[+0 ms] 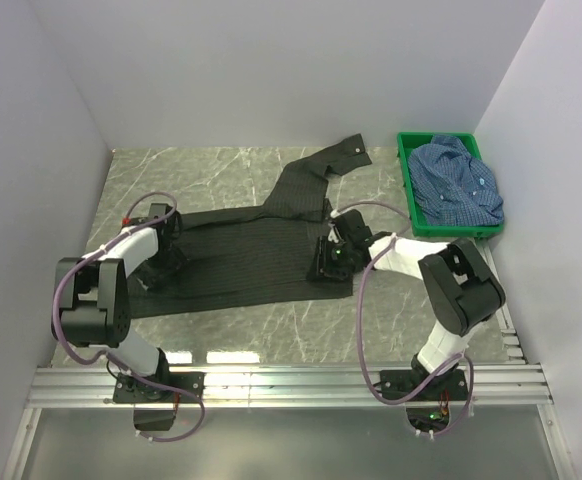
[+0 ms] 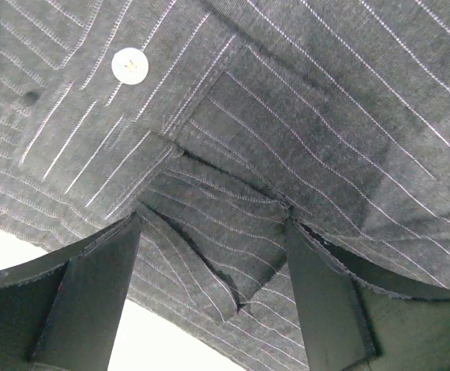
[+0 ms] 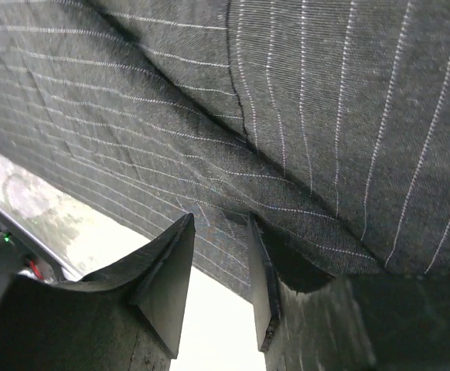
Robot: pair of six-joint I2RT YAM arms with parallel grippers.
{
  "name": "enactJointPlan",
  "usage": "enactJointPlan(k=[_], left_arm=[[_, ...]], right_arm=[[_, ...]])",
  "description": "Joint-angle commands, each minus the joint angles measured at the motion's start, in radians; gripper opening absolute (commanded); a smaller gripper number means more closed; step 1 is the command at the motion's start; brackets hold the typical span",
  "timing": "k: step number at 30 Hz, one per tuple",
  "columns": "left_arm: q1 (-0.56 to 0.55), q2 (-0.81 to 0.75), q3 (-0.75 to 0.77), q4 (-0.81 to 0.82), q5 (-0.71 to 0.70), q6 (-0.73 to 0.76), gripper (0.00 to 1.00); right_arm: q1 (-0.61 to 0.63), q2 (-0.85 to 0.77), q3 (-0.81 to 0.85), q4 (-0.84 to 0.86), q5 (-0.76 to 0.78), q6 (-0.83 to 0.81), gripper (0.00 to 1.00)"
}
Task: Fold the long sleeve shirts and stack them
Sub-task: Fold the shirt
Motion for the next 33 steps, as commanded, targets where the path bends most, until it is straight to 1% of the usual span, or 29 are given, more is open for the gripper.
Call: enactJointPlan(k=[1,3,5,6,8,9,11,12,14,16,17,18,20,21,22,23,25,29,31,33], left_arm=[[0.004,0.020,-0.024,0.027,0.072,0.027,0.82],[0.004,0.038,-0.042,0.031,0.139,0.032,0.82],[0.004,0.046,-0.057,0.034,0.187,0.035,0.83],[0.004,0.046,-0.080,0.038,0.245,0.035,0.83],[0.004,0.035,-0.108,0.047,0.298,0.032,0.84],[0.004,0.018,-0.140,0.048,0.340,0.027,0.84],[0.004,-0.012,-0.172,0.045,0.368,0.004,0.84],[0.004,-0.055,-0.203,0.044,0.397,-0.003,0.85],[0.000,-0.107,-0.220,0.030,0.417,-0.037,0.86],[0.002,-0.187,-0.211,0.012,0.425,-0.057,0.87],[0.002,-0.206,-0.196,-0.022,0.408,-0.062,0.87],[0.002,-0.235,-0.150,-0.040,0.391,-0.060,0.88],[0.002,-0.250,-0.055,-0.074,0.342,-0.057,0.88],[0.002,-0.252,-0.021,-0.094,0.327,-0.059,0.88],[0.003,-0.250,0.010,-0.099,0.307,-0.065,0.88],[0.004,-0.241,0.068,-0.099,0.276,-0.072,0.88],[0.010,-0.197,0.125,-0.090,0.257,-0.091,0.88],[0.022,-0.091,0.284,-0.068,0.210,-0.122,0.87],[0.023,-0.011,0.336,-0.071,0.175,-0.131,0.87],[0.063,0.062,0.398,-0.082,0.161,-0.132,0.86]], right_arm=[[-0.034,-0.031,-0.052,-0.083,0.061,-0.008,0.42],[-0.043,-0.045,-0.097,-0.122,0.079,-0.005,0.42],[-0.055,-0.077,-0.149,-0.131,0.064,-0.001,0.42],[-0.058,-0.091,-0.164,-0.149,0.063,0.004,0.42],[-0.071,-0.135,-0.204,-0.174,0.056,0.007,0.43],[-0.074,-0.154,-0.217,-0.204,0.055,0.013,0.43],[-0.080,-0.218,-0.253,-0.229,0.059,0.019,0.44],[-0.078,-0.242,-0.264,-0.255,0.081,0.025,0.44],[-0.080,-0.316,-0.283,-0.280,0.102,0.022,0.45],[-0.080,-0.386,-0.260,-0.321,0.150,0.007,0.45],[-0.078,-0.410,-0.245,-0.336,0.168,-0.002,0.45],[-0.078,-0.433,-0.222,-0.367,0.187,-0.023,0.45],[-0.078,-0.488,-0.134,-0.396,0.254,-0.048,0.45],[-0.081,-0.500,-0.101,-0.415,0.279,-0.069,0.45],[-0.080,-0.511,-0.033,-0.418,0.324,-0.083,0.45],[-0.081,-0.511,0.001,-0.421,0.343,-0.105,0.45],[-0.092,-0.484,0.094,-0.412,0.378,-0.120,0.45],[-0.130,-0.398,0.213,-0.351,0.417,-0.134,0.45],[-0.152,-0.331,0.271,-0.301,0.406,-0.136,0.45],[-0.180,-0.284,0.303,-0.245,0.400,-0.143,0.45]])
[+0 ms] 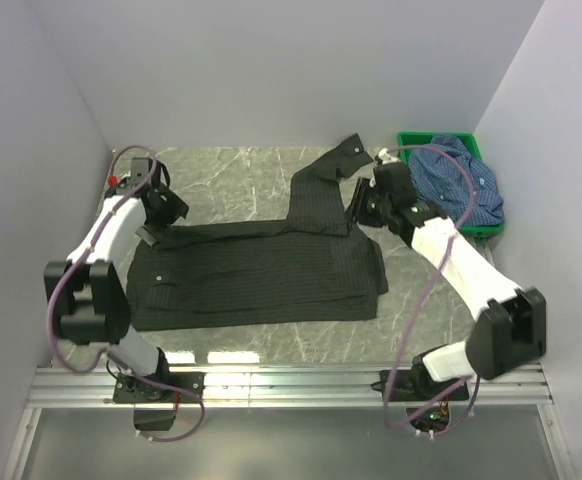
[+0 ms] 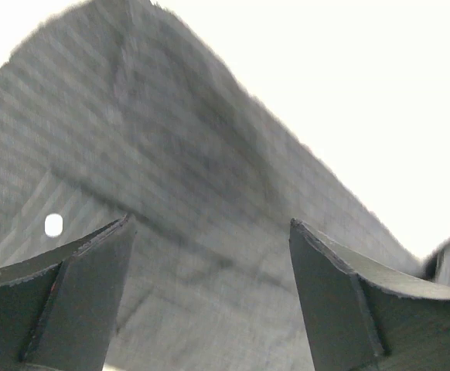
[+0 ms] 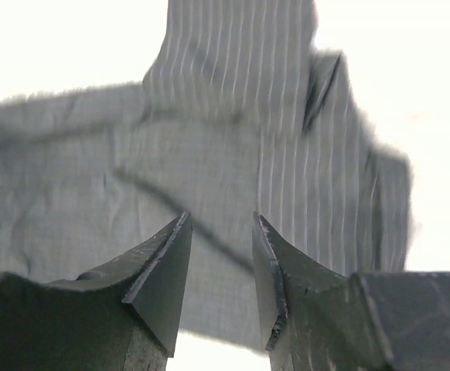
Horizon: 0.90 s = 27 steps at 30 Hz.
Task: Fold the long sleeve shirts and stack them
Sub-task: Fold the shirt
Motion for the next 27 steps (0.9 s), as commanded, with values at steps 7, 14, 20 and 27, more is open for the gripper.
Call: enactJointPlan(k=[7,14,20,27], left_arm=[[0.118,0.154,0.045,0.056,-0.030,-0.038,0.84],[0.135,0.228,0.037,0.097,0.007,0.011,0.83],[0.167,0.257,0.014,0.116,0.026,0.019,0.79],[0.178,0.289,0.005,0.137,0.062,0.034,0.77]], right_arm=[[-0.067,0.324,0.199,0.190,0.037,-0.075,0.50],[-0.086,0.536,0.304,0.230,0.043,-0.063,0.54],[-0.088,0.683,0.408,0.217,0.034,-0.052,0.54],[-0.091,0.740,0.414,0.175,0.069,0.017,0.54]])
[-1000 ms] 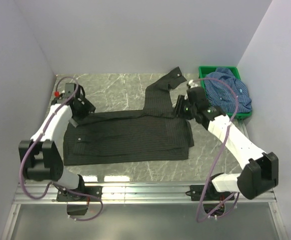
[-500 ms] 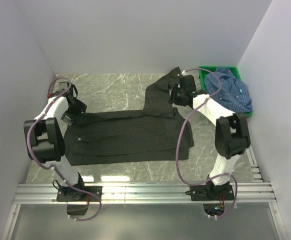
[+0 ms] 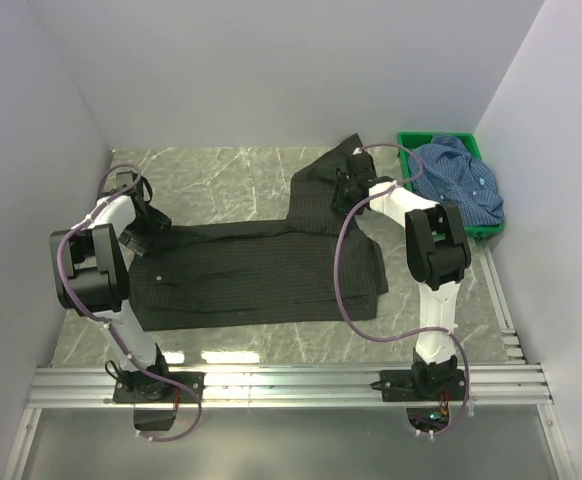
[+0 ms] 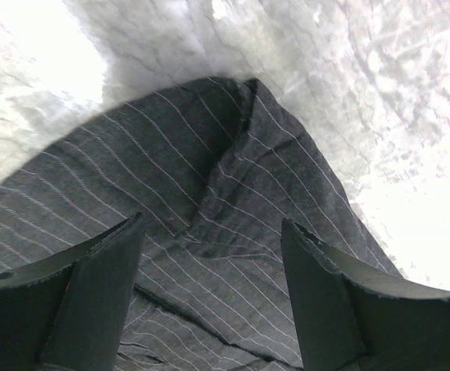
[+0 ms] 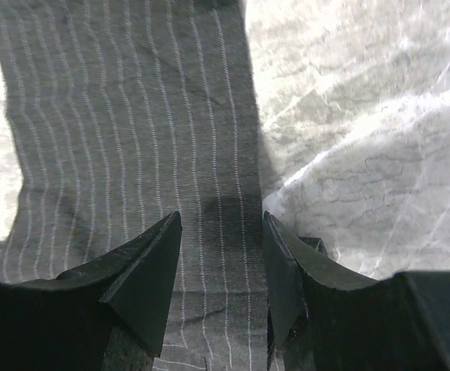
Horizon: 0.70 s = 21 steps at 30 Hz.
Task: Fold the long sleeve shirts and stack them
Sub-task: Fold the shirt
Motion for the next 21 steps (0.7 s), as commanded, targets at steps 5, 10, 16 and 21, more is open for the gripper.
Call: enactJointPlan(k=[5,10,16,21], left_arm=[[0.005,0.024,-0.011,0.046,0.062,0.016,0.75],[0.005,0.031,-0.016,0.052,0.070,0.016,0.75],[0.005,0.036,-0.022,0.060,0.095,0.015,0.74],[0.005,0.033,-0.011,0.052,0.084,0.021,0.74]], right_arm=[[-0.010,-0.042,-0.034,0.007,0.014,0.071,0.53],[-0.009,-0.074,-0.097,0.035,-0.080,0.073,0.51],[-0.007,-0.117,-0.134,0.070,-0.131,0.063,0.48],[-0.007,-0.151,-0.137,0.081,-0.143,0.051,0.47]])
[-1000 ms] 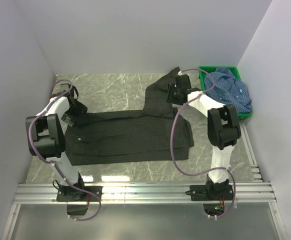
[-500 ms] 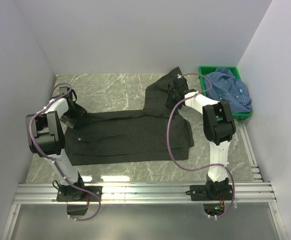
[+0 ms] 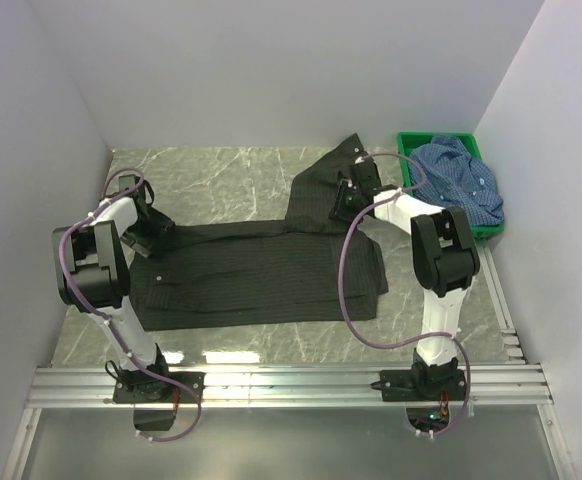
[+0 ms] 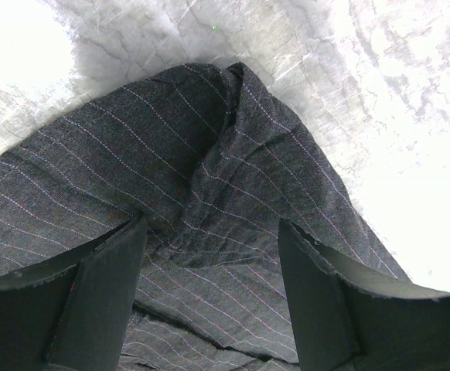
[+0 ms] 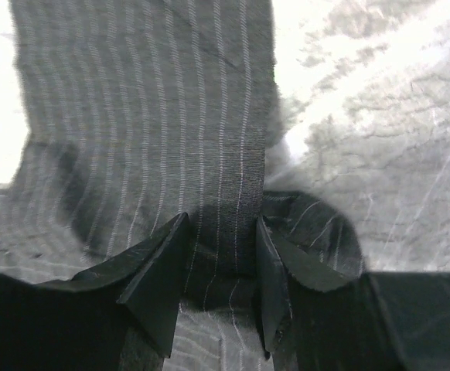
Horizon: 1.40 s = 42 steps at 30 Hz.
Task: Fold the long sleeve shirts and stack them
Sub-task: Fold the shirt
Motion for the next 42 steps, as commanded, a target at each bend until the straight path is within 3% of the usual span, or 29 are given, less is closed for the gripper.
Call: enactJointPlan(k=[1,13,26,29,32,33,35,36,42], left_arm=[[0.004,-0.001,0.009,0.010,0.011,0.014,0.74],[0.004,-0.002,-0.001,0.015,0.014,0.018,0.74],[0.004,0.002,0.009,0.010,0.021,0.021,0.73],[0.005,-0.005,0.009,0.010,0.027,0.018,0.72],[0.005,-0.011,0.015,0.004,0.027,0.020,0.70],[0.005,-0.010,0.018,0.003,0.027,0.018,0.70],[0.005,-0.011,0.022,-0.002,0.032,0.018,0.69],[0.005,-0.013,0.025,-0.005,0.034,0.018,0.68],[0.005,-0.031,0.022,-0.014,0.020,0.001,0.68]], right_arm=[[-0.003,-0.079,0.001,0.040,-0.021,-0.009,0.47],[0.000,-0.081,0.050,0.064,-0.143,-0.031,0.47],[-0.004,-0.047,0.014,0.010,-0.024,-0.009,0.45],[-0.004,-0.036,0.014,0.012,-0.013,-0.009,0.42],[-0.006,-0.023,0.019,0.009,-0.018,-0.011,0.28],[-0.006,-0.021,0.019,0.010,-0.018,-0.011,0.18],[-0.004,-0.021,0.016,0.015,-0.015,-0.014,0.10],[-0.006,-0.022,0.016,0.017,-0.013,-0.018,0.01],[-0.004,-0.091,-0.013,0.047,-0.033,-0.041,0.00]])
